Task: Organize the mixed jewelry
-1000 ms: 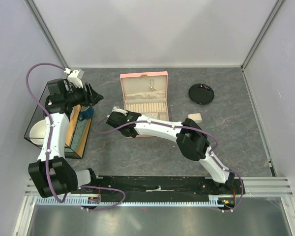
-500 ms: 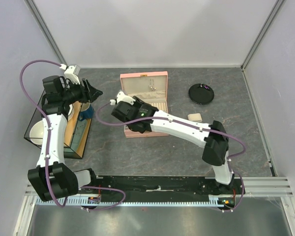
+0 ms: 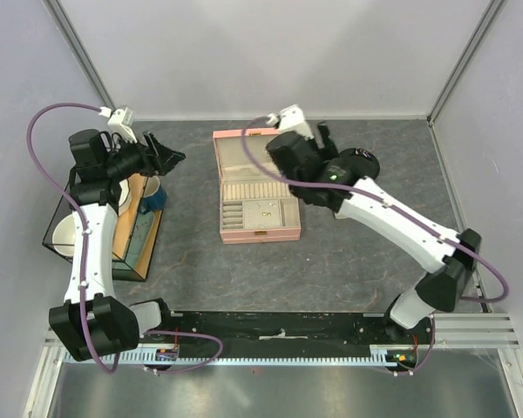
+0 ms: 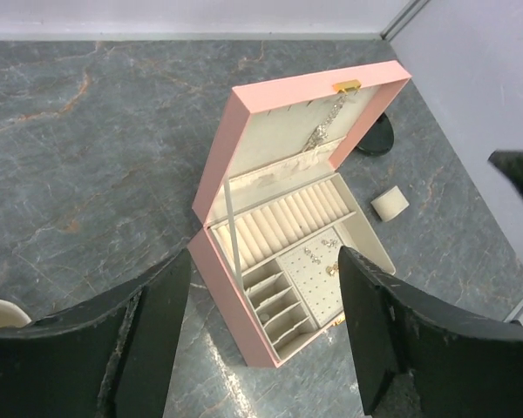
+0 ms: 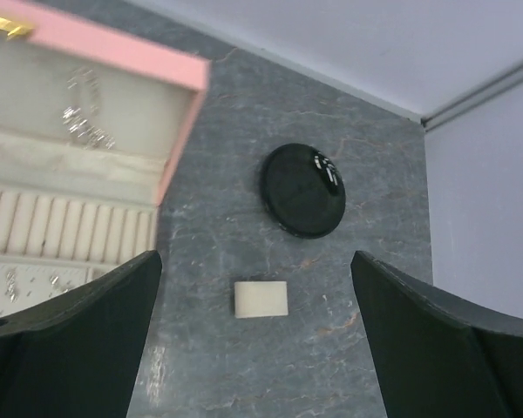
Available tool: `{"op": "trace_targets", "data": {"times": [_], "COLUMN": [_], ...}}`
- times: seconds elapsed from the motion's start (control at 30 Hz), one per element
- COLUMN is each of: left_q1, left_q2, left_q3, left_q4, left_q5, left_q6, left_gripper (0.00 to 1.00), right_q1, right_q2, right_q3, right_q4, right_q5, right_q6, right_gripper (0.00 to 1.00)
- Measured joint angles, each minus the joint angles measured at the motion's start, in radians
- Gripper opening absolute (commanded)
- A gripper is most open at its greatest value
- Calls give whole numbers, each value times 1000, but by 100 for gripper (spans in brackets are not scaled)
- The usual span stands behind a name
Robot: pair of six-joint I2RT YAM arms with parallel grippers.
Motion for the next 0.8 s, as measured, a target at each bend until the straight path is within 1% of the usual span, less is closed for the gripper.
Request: {"op": "trace_targets", "data": {"times": [0.13, 0.23, 0.33, 0.37, 0.5, 0.63, 0.8], "left_q1": [-12, -42, -102, -127, -225, -286, -343], "left_q2": [-13, -16, -16, -16, -16, -17, -34], "left_q3": [3, 6, 14, 21, 71, 129, 154], "left_q4": [22, 41, 43, 42, 40, 40, 35], "left_q5": [0, -5, -35, -48, -115, -189, -311], "left_q6": [-26, -42, -48, -48, -47, -40, -21], "left_gripper": [79, 82, 84, 87, 90, 92, 95], "right_q1": [-102, -138, -179, -198, -285, -321, -319], "right_q2": [-108, -161, -191, -197, -210, -242, -322], "right_q3": [-47, -61, -72, -77, -97, -144, -214], "right_q4": [65, 106, 135, 142, 155, 179, 222], "right_q5": [-25, -26, -45, -55, -117, -172, -207], "right_q6": [24, 39, 59, 68, 101, 112, 106], "right_gripper": [98, 98, 98, 98, 98, 98, 98]}}
